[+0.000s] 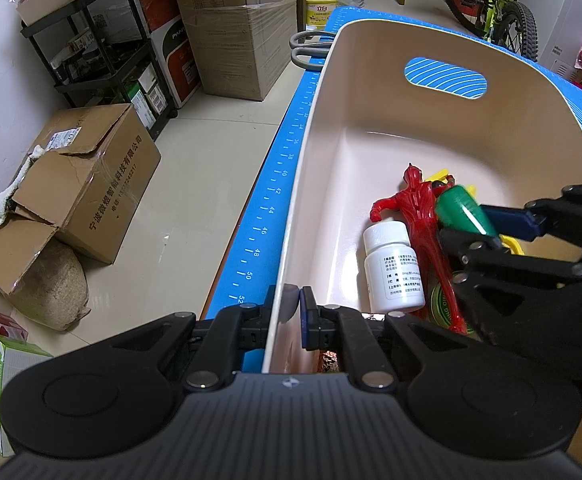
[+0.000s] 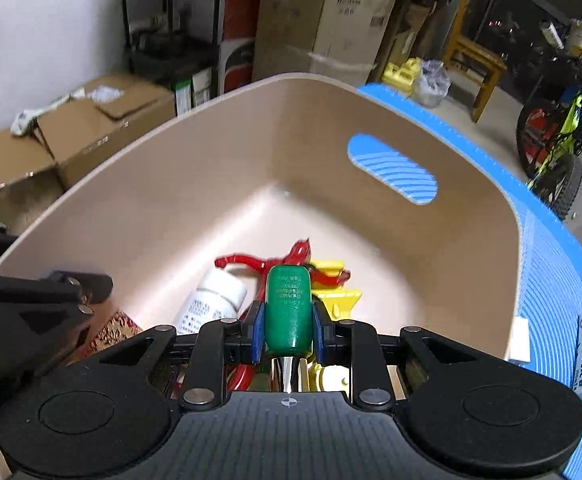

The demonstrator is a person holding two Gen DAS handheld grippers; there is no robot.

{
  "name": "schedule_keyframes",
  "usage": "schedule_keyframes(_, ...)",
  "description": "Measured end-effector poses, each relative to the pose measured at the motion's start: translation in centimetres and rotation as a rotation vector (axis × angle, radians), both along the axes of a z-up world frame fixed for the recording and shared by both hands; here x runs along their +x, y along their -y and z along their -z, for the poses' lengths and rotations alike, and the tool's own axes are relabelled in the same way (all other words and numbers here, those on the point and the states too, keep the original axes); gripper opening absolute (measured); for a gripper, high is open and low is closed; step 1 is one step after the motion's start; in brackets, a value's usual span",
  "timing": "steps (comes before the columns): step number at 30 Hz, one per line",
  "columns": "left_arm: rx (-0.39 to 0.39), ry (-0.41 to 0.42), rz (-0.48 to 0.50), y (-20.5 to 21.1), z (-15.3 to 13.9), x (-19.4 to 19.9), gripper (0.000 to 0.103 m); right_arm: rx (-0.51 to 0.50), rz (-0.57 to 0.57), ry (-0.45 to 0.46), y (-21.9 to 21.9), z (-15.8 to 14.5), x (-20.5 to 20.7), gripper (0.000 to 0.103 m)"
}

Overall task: Organize rigid objects
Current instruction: 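Carry the green-capped tube into the basket and open the right gripper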

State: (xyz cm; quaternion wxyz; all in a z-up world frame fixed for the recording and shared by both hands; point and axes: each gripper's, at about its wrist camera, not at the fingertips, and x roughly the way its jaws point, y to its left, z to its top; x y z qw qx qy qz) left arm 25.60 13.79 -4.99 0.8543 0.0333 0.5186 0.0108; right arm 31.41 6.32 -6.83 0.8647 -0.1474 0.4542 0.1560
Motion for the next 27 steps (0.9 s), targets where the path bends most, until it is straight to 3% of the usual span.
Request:
schedule_keyframes(6, 0.002, -0.001, -0.001, 0.0, 0.1, 0.0, 0.012, -0.037, -0.014, -0.013, -0.4, 0.0, 0.6, 0.033)
schedule_keyframes(8, 0.003, 0.001, 0.0, 0.0, 0.0, 0.0, 0.012, -0.033, -0.013, -0.012, -0.2, 0.0, 0.5, 0.048)
schedule_keyframes(14, 0.002, -0.002, -0.001, 0.0, 0.2, 0.1, 0.012, 0.01, -0.009, -0.002, 0.8, -1.0, 0.2, 0.059)
schedule_keyframes(27, 0.005, -0.002, -0.002, 0.1, 0.1, 0.0, 0.012, 0.03, 0.034, 0.176, 6.1, -6.6, -1.3, 0.068)
